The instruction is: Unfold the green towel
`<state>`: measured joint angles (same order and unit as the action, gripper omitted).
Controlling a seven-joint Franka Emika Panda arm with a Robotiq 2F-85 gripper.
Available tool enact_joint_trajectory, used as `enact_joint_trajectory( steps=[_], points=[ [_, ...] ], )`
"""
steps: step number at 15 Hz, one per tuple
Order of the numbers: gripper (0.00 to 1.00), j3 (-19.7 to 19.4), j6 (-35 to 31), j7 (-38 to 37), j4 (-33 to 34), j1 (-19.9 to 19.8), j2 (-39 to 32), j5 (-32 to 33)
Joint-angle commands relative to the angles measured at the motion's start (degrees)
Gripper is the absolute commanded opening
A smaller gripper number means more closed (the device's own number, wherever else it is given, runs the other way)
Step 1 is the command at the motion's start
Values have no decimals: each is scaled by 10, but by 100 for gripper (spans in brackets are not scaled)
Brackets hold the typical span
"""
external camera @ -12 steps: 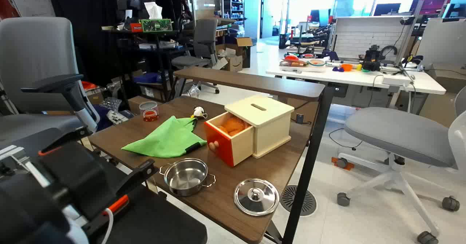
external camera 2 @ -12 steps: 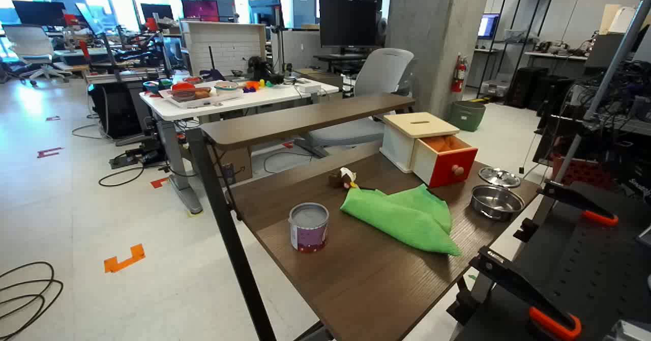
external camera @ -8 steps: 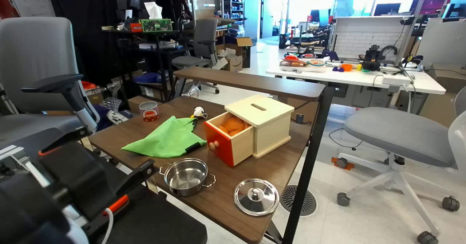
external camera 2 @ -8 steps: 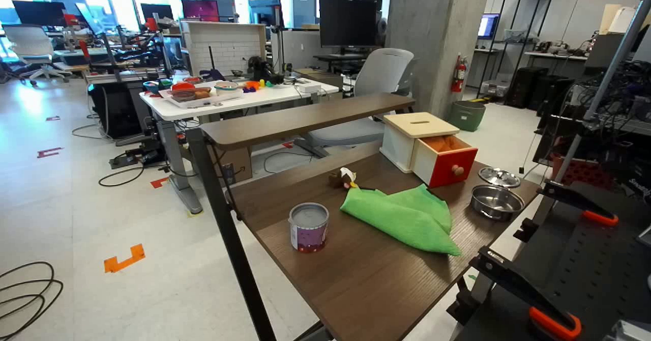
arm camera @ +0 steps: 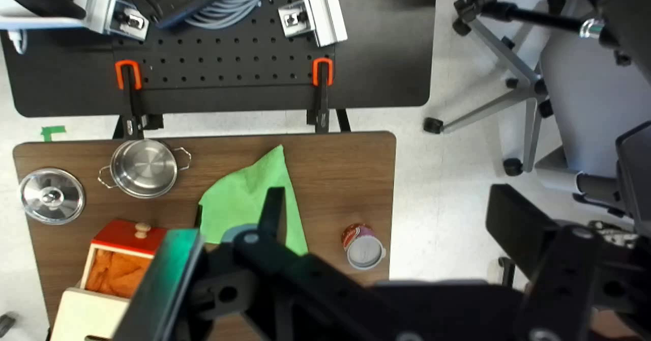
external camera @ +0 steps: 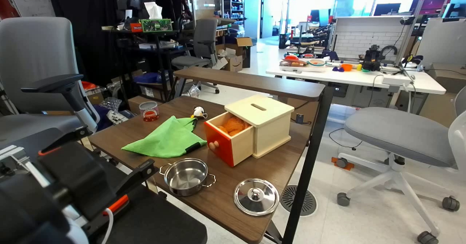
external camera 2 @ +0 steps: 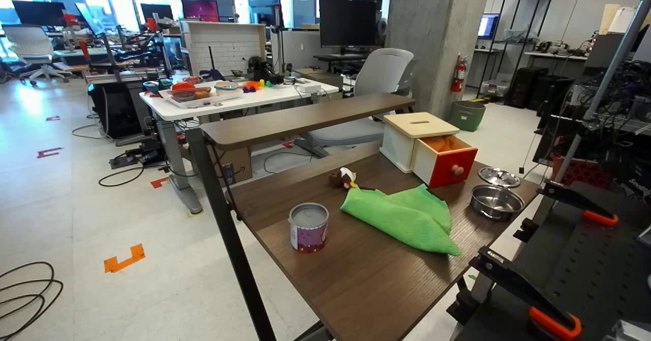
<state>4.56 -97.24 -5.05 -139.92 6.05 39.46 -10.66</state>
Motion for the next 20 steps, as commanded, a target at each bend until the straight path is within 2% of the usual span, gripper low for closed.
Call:
enact_joint_trajectory(
  steps=[1, 4, 12, 16, 19, 20],
  points=[
    [100, -2, -110, 3, -25, -17, -41, -11],
    [100, -7, -208, 0, -42, -23, -103, -14],
    [100, -33, -396, 29, -72, -49, -306, 23],
    [100, -47, -502, 23, -59, -67, -419, 54],
    [100, -65, -530, 0, -29, -77, -500, 96],
    [100, -69, -475, 10, -6, -79, -517, 91]
  ],
)
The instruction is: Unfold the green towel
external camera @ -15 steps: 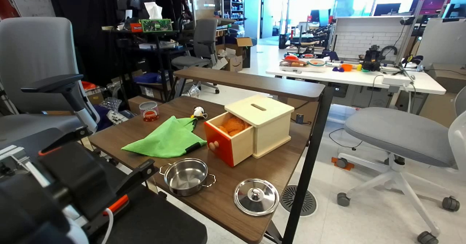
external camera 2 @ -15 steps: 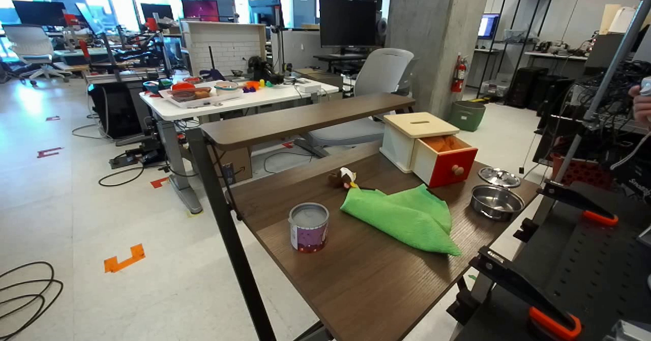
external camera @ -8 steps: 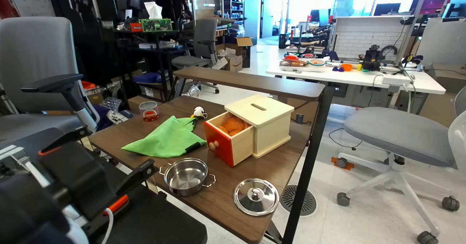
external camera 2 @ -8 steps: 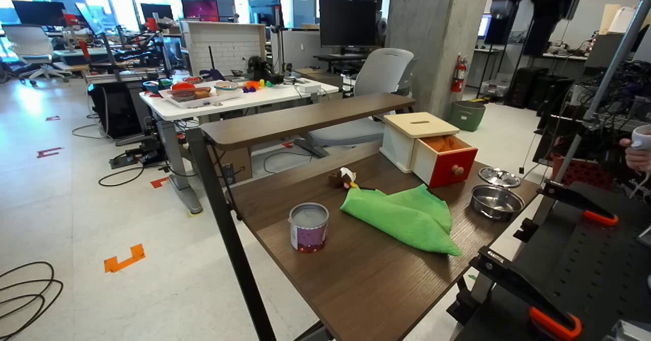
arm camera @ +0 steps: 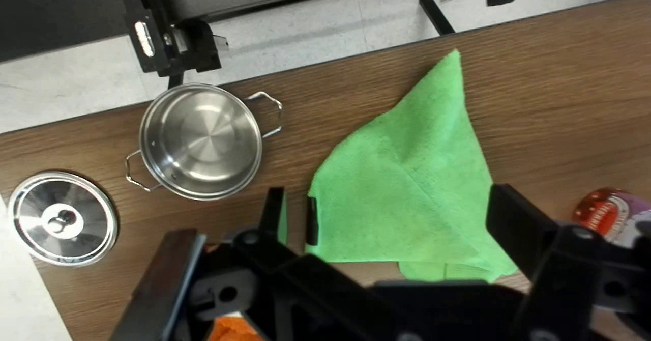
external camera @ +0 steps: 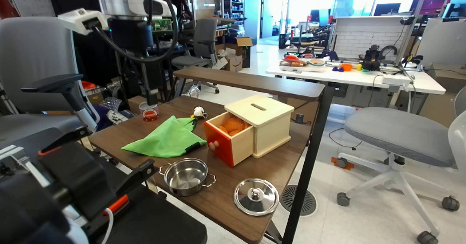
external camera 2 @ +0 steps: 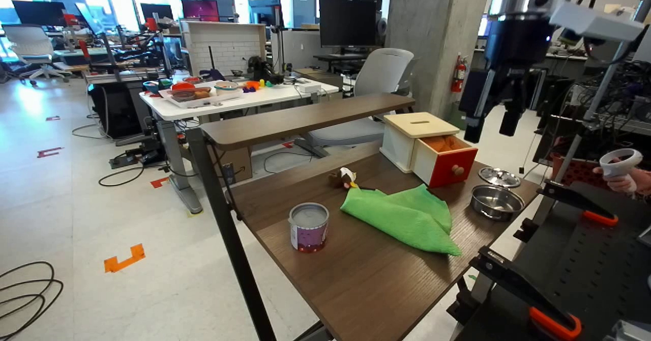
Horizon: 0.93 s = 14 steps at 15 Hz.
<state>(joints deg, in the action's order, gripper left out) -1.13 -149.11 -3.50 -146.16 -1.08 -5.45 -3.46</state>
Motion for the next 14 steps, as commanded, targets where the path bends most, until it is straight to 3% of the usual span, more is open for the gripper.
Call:
enact_joint_trajectory(
  steps=[1, 4, 8, 14],
  points=[
    [100, -5, 7, -1, 12, -3, -23, 7],
    [100, -12, 21, -1, 44, -7, -70, 10],
    [100, -12, 28, -1, 52, -6, -73, 10],
    [100, -29, -46, -59, 72, 6, -125, 44]
  ],
)
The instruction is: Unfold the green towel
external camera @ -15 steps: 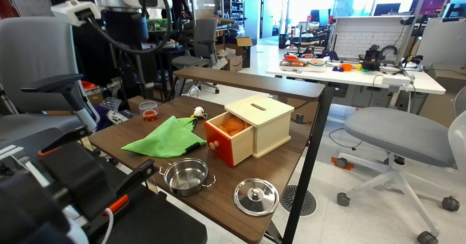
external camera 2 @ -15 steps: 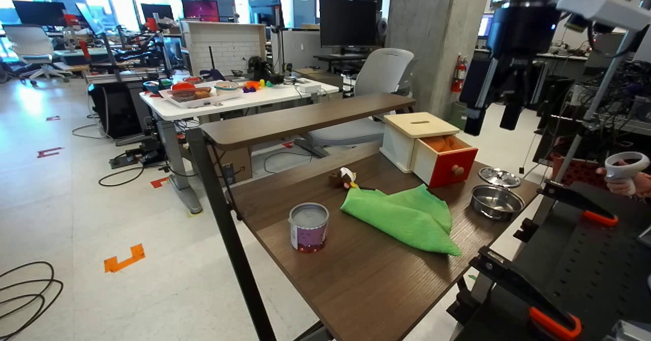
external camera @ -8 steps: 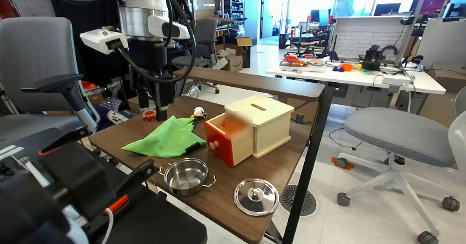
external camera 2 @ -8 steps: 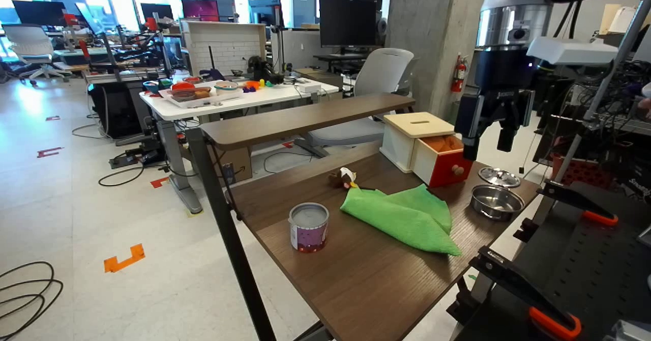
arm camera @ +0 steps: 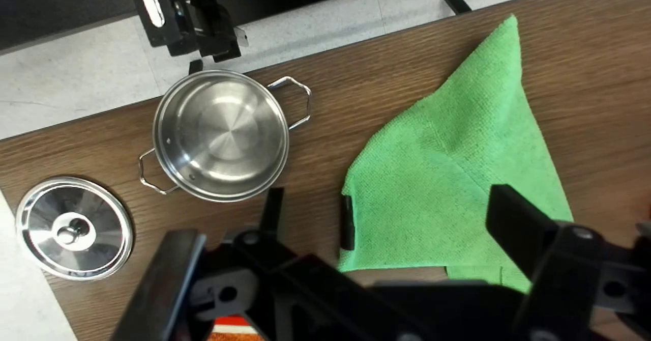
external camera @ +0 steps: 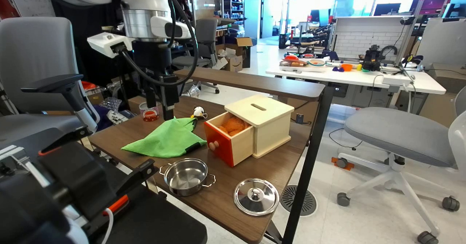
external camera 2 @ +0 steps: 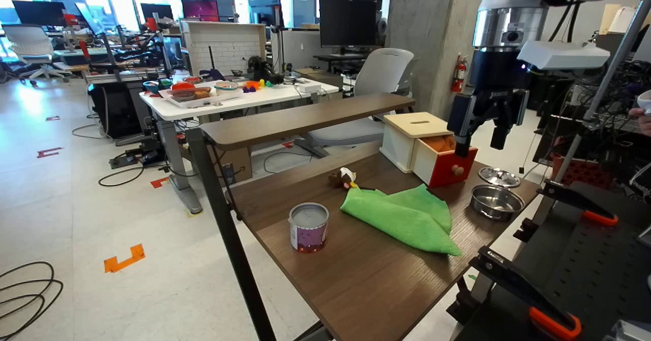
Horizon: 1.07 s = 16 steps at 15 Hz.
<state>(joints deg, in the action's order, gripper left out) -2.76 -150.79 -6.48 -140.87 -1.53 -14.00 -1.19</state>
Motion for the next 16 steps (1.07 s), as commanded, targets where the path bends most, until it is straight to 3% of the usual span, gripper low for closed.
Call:
enact_joint_trajectory(
  steps=[1, 16],
  points=[
    [100, -16, -34, -36, 22, 13, -51, 27],
    [100, -86, -163, -108, 128, 89, -233, 30]
  ],
)
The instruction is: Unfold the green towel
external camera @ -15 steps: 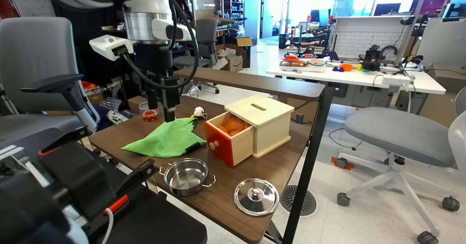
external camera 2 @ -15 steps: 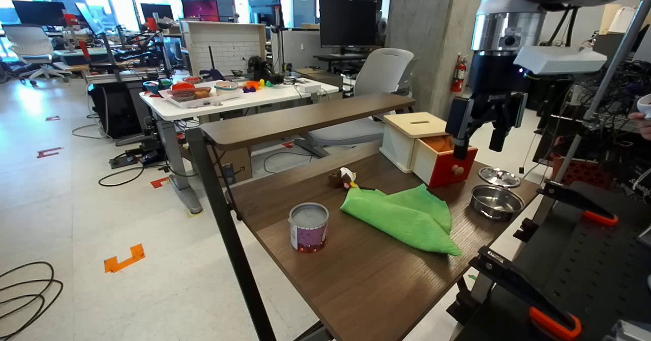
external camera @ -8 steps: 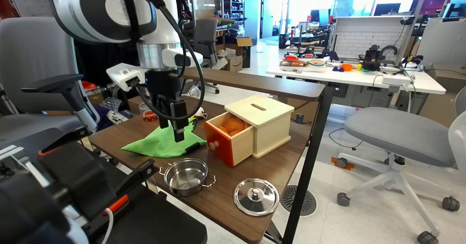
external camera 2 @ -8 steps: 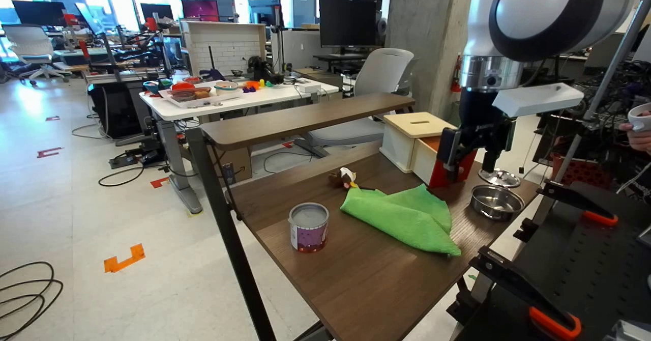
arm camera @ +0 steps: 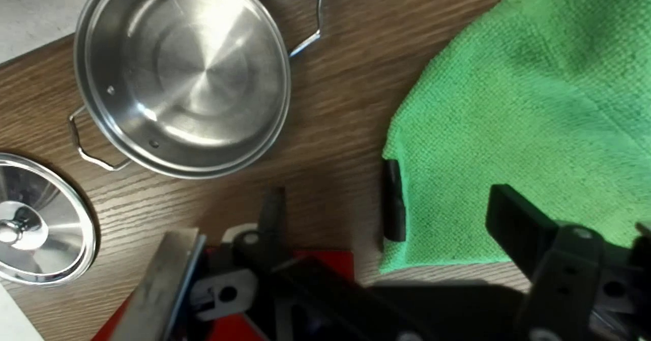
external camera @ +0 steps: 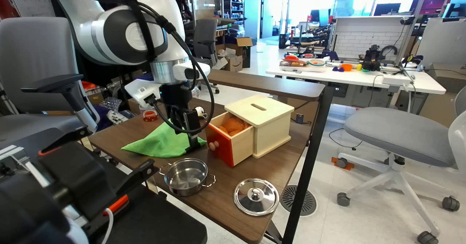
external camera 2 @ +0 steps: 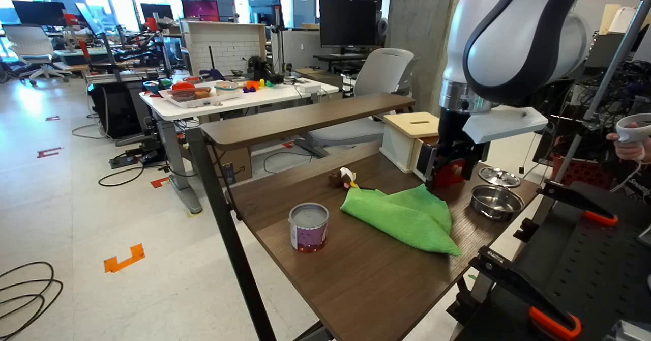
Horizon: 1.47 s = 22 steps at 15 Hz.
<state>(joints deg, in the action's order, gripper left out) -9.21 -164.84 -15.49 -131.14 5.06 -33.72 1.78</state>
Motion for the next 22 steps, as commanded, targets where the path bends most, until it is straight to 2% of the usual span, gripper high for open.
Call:
enact_joint_trajectory(
  steps=[1, 5, 6, 7, 8, 16, 18, 22],
  points=[
    [100, -26, -26, -21, 38, 27, -45, -2],
    [100, -36, -26, -26, 58, 39, -73, -4],
    [75, -36, -26, -24, 61, 39, -77, -5],
    [74, -34, -26, -22, 63, 39, -80, -6],
    [67, -32, -26, -20, 63, 37, -82, -7],
    [5, -33, -36, -17, 54, 37, -74, -8],
    [0, -27, -38, -12, 46, 30, -59, -12],
    [1, -4, -64, 3, 12, 21, -7, -18]
  ],
)
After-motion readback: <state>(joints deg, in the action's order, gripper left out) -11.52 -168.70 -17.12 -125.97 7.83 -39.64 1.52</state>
